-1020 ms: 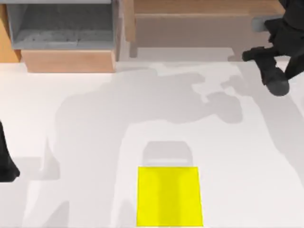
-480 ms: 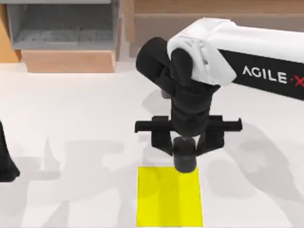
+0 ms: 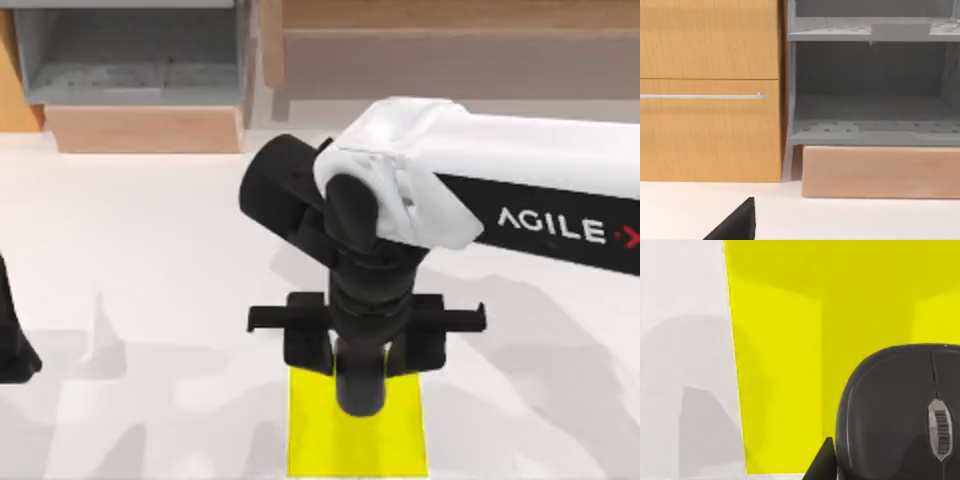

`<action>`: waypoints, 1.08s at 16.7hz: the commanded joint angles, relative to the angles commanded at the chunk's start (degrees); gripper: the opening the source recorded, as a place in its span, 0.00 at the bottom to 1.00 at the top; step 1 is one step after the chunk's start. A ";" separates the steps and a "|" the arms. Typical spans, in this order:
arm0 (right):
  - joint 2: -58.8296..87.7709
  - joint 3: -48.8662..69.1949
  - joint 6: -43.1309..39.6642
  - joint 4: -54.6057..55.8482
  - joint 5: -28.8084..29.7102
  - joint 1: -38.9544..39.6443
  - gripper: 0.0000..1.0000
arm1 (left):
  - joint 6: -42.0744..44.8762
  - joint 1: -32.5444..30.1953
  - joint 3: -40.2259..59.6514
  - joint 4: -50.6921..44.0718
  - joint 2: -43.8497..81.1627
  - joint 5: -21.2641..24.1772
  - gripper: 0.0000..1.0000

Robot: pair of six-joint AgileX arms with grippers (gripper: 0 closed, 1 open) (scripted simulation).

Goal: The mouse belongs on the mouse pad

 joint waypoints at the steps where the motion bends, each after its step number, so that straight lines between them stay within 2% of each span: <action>1: 0.26 0.13 0.02 -0.11 -0.10 -0.20 0.00 | 0.00 0.00 0.00 0.00 0.00 0.00 1.00; 6: 1.32 -0.47 0.29 0.81 -1.21 0.28 0.00 | 0.00 0.00 0.00 0.00 0.00 0.00 1.00; 13: 3.35 -3.24 0.83 3.16 -6.05 0.62 0.00 | 0.00 0.00 0.00 0.00 0.00 0.00 1.00; 18: 2.74 -4.80 0.50 6.23 -4.02 0.37 0.00 | 0.00 0.00 0.00 0.00 0.00 0.00 1.00</action>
